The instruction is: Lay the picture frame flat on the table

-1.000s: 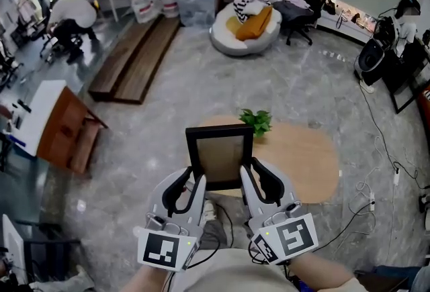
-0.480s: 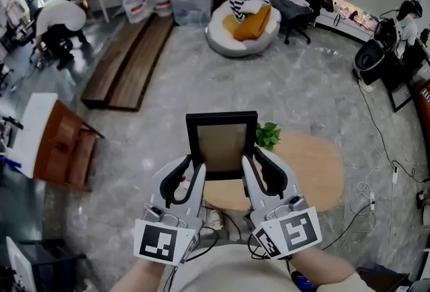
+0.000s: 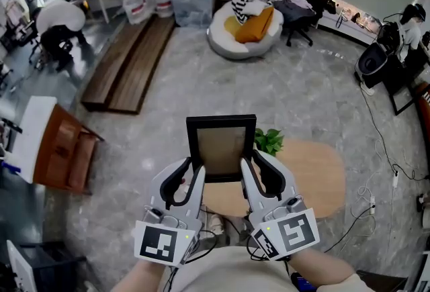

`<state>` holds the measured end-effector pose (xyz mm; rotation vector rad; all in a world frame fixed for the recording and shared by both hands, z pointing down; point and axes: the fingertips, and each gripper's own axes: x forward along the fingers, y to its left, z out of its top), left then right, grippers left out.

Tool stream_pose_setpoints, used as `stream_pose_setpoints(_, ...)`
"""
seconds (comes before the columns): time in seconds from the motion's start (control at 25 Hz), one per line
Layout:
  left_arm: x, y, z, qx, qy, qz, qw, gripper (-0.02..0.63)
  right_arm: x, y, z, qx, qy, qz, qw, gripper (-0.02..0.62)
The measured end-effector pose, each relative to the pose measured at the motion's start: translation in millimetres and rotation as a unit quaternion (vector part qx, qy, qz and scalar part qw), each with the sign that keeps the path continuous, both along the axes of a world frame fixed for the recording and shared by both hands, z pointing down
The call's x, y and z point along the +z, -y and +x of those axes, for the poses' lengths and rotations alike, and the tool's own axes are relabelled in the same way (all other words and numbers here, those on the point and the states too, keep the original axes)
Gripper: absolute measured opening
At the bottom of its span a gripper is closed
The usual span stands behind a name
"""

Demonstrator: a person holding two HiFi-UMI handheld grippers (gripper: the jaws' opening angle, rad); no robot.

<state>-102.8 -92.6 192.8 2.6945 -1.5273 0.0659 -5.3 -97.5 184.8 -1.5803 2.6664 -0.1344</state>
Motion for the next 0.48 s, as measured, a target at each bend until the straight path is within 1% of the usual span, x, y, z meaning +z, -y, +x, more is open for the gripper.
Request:
stream_pose_setpoints(0.2, 0, 4, 7, -0.01, 0.001, 0.001, 1.0, 0.109, 2, 8, 7, -0.009, 0.006, -0.001, 1.0, 0.078)
stream_pose_setpoints(0.48, 15, 9, 14, -0.024, 0.005, -0.014, 0.9996, 0.109, 15, 16, 14, -0.022, 0.009, -0.014, 1.0, 0.077)
